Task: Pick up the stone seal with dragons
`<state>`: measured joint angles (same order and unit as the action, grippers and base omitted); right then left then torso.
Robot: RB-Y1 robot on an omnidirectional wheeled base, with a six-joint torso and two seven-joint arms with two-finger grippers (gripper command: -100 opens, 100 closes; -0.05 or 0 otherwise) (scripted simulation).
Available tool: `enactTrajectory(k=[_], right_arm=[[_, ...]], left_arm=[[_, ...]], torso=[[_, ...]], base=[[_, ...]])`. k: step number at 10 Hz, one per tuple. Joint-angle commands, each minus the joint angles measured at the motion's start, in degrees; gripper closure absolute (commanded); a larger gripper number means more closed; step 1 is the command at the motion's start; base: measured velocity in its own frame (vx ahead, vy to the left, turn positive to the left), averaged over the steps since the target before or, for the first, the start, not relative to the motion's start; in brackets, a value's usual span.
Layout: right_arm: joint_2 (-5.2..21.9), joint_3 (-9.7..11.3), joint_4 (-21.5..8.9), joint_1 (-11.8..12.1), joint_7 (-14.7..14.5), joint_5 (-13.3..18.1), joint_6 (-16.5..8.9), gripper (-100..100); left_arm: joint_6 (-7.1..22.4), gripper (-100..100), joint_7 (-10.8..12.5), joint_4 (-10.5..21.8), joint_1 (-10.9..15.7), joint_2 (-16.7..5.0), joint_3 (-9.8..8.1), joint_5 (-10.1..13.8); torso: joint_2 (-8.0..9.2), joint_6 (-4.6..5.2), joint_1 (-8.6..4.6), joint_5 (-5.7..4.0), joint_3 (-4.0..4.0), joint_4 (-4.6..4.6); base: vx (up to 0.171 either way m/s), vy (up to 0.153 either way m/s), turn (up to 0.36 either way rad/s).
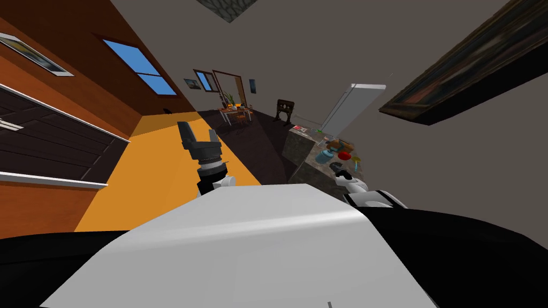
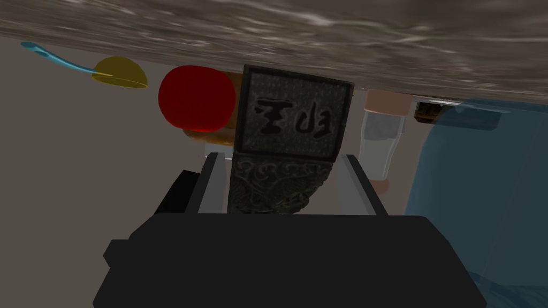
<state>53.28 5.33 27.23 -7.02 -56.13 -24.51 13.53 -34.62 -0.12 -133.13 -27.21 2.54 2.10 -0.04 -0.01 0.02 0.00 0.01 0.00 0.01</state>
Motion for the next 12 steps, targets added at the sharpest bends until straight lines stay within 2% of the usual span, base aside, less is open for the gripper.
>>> enactTrajectory(k=[1, 2, 3, 4, 5, 6, 7, 8, 9, 10, 11, 12], right_arm=[[0.00, 0.00, 0.00, 0.00, 0.00, 0.00, 0.00, 100], [0.00, 0.01, -0.01, 0.01, -0.02, 0.01, -0.01, 100], [0.00, 0.02, -0.02, 0.02, -0.04, 0.02, -0.02, 0], [-0.91, -2.67, 2.85, 2.89, 2.71, 2.89, -0.93, 100], [-0.91, -2.67, 5.31, 3.79, 2.71, 4.17, -0.93, 100], [-0.91, -2.67, 5.31, 3.79, 2.71, 4.73, -0.93, 100], [-1.67, -4.37, 7.21, 6.20, 5.55, 7.06, -1.12, 100], [-1.67, -4.37, 8.09, 7.05, 6.25, 8.74, -1.12, 100], [-1.67, -4.37, 10.19, 7.05, 6.25, 9.73, -1.12, 100], [-2.43, -6.06, 14.23, 10.32, 8.39, 11.59, -1.30, 100], [-2.43, -6.06, 14.82, 10.32, 9.79, 13.32, -1.30, 100], [-2.43, -6.06, 15.07, 10.32, 9.79, 14.74, -1.30, 100]], left_arm=[[0.00, 0, 0.00, 0.00, 0.00, 0.00, 0.00, 0.00], [0.00, 0, 0.00, 0.00, 0.00, 0.00, 0.00, 0.00], [0.00, 0, 0.00, 0.00, 0.00, 0.00, 0.00, 0.00], [0.00, 0, 0.00, 0.00, 0.00, 0.00, 0.00, 0.00], [0.00, 0, 0.00, 0.00, -0.02, 0.00, -0.01, 0.00], [0.00, 0, 0.00, 0.00, -0.02, 0.00, -0.01, 0.00], [0.00, 0, 0.00, 0.00, -0.01, 0.00, 0.00, 0.00], [0.00, 0, 0.00, -0.01, -0.02, 0.00, -0.01, 0.00], [0.00, 0, 0.00, 0.00, -0.01, 0.00, 0.00, 0.00], [0.00, 0, 0.00, 0.00, 0.00, 0.00, 0.00, 0.00], [0.00, 0, 0.00, 0.00, -0.02, 0.00, -0.01, 0.00], [0.00, 0, 0.00, 0.00, -0.01, 0.00, -0.01, 0.00]], torso=[[0.00, 0.00, 0.00, 0.00, 0.00, 0.00], [0.00, 0.00, 0.01, 0.00, 0.00, 0.01], [0.00, 0.00, 0.01, 0.00, 0.01, 0.02], [0.01, -0.01, 0.01, 0.01, 0.01, 0.02], [-0.20, 0.21, -0.14, -0.01, -0.10, -0.04], [-0.37, 0.07, -0.14, -0.06, -0.21, -0.09], [-0.36, -0.08, -0.16, -0.12, -0.23, -0.10], [-0.42, 0.18, -0.27, -0.20, -0.29, -0.19], [-0.39, 0.17, -0.36, -0.31, -0.30, -0.24], [-0.31, 0.03, -0.38, -0.32, -0.26, -0.21], [-0.41, 0.20, -0.45, -0.34, -0.32, -0.26], [-0.43, 0.17, -0.47, -0.35, -0.33, -0.26]], base=[[0.000, 0.000, 0.000], [0.000, 0.000, 0.000], [0.000, 0.000, 0.000], [0.110, -0.038, -0.213], [0.139, -0.020, -0.210], [0.073, 0.002, -0.033], [0.110, -0.012, -0.211], [0.106, -0.006, -0.154], [0.048, -0.008, -0.030], [0.100, -0.018, -0.199], [0.114, -0.013, -0.193], [0.062, -0.006, -0.027]])
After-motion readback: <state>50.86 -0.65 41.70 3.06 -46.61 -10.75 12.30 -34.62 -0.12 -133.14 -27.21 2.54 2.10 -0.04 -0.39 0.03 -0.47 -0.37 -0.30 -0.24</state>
